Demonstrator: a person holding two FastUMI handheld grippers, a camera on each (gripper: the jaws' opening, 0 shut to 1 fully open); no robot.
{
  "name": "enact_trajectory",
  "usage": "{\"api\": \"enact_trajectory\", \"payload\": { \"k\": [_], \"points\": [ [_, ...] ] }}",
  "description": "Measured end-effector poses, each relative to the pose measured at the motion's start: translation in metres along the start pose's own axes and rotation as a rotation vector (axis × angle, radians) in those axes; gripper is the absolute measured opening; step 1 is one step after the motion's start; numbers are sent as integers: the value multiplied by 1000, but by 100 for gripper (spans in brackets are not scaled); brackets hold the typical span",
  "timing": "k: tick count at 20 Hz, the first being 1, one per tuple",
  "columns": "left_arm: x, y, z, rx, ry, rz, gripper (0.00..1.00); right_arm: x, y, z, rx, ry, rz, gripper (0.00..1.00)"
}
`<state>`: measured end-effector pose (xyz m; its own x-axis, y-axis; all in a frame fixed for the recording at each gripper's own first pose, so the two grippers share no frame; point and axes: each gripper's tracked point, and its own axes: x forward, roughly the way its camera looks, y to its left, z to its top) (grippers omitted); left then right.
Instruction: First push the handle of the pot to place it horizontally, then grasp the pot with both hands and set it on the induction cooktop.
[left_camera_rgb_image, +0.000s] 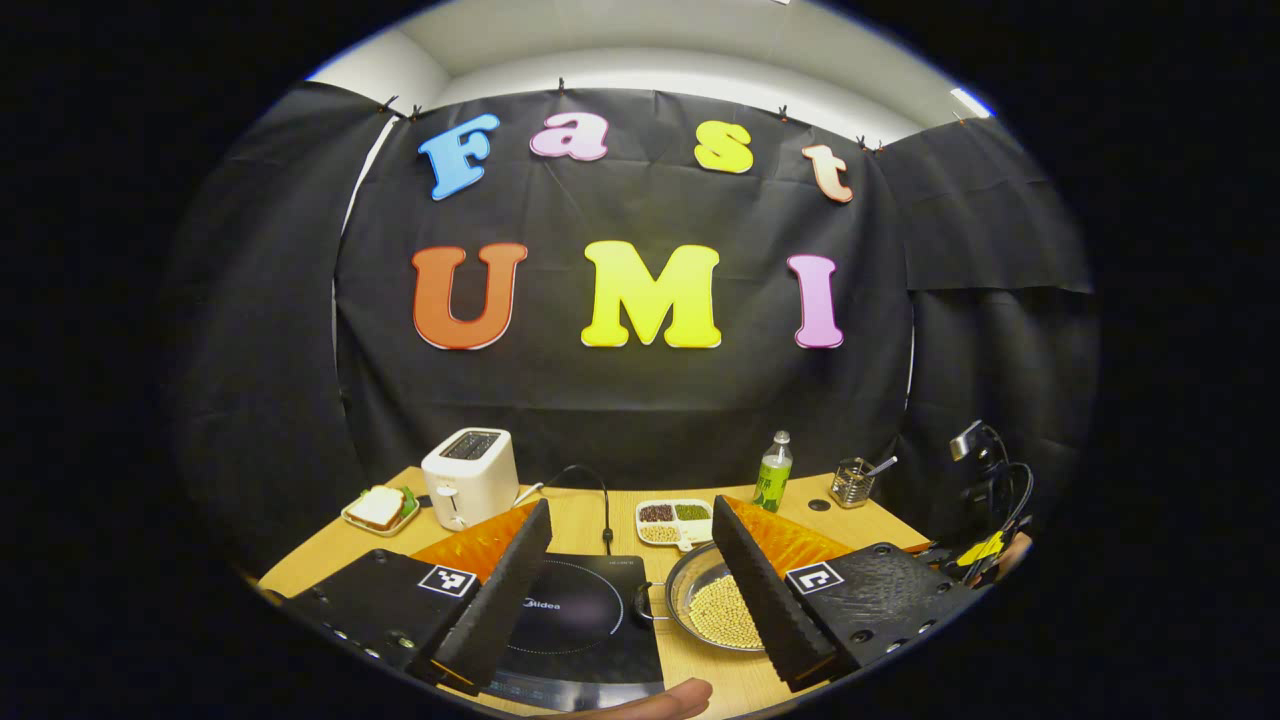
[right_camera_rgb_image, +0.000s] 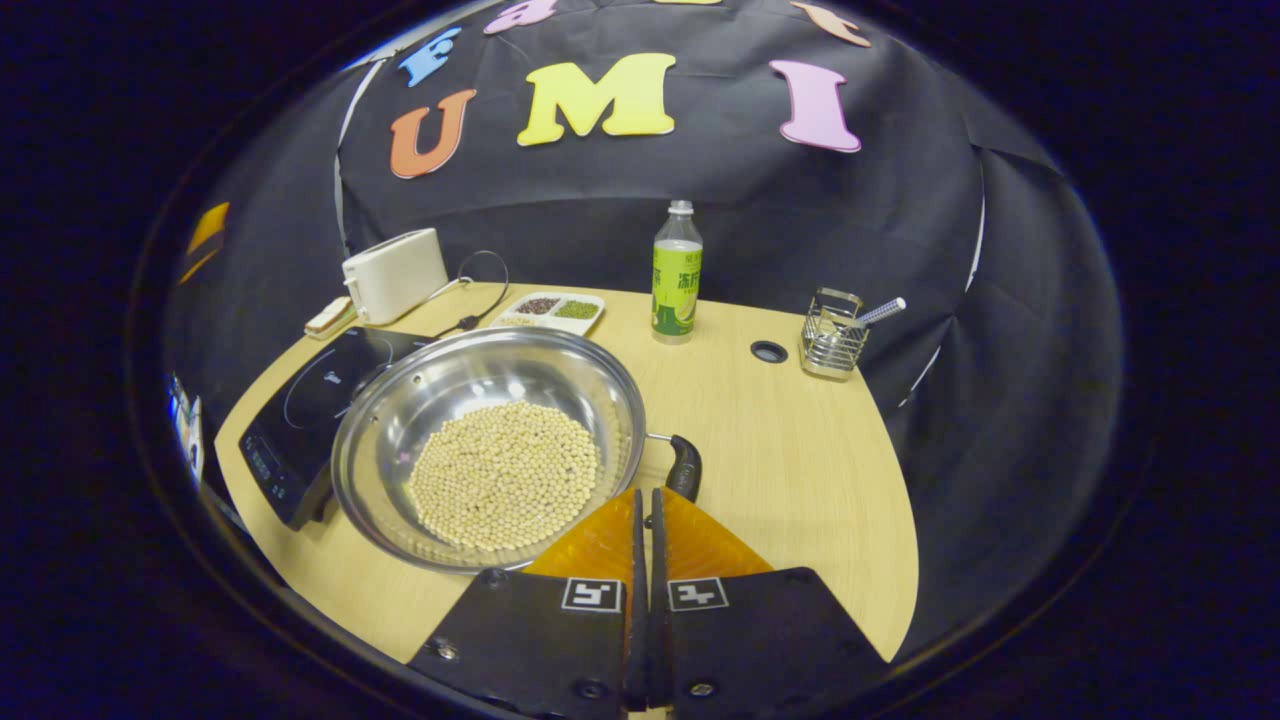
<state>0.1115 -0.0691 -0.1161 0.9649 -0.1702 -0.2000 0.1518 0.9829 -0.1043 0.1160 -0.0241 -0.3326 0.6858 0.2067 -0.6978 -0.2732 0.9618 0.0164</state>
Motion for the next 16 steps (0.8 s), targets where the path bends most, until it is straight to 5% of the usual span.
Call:
{"api": "enact_trajectory", "payload": {
  "k": [3, 4, 7, 16],
  "points": [
    [31, -6, -22, -44, 64, -23, 97, -10, -4, 22, -39, -79, -28, 2],
    [38, -5, -31, -46, 85, -20, 97, -12, -1, 28, -43, -99, -27, 9],
    [59, 0, -59, -44, 156, -3, 96, -9, -1, 30, -15, -106, -31, 94],
    [106, -17, -152, -67, 420, -39, 96, 19, -22, 24, 111, -74, -138, 94]
  ]
}}
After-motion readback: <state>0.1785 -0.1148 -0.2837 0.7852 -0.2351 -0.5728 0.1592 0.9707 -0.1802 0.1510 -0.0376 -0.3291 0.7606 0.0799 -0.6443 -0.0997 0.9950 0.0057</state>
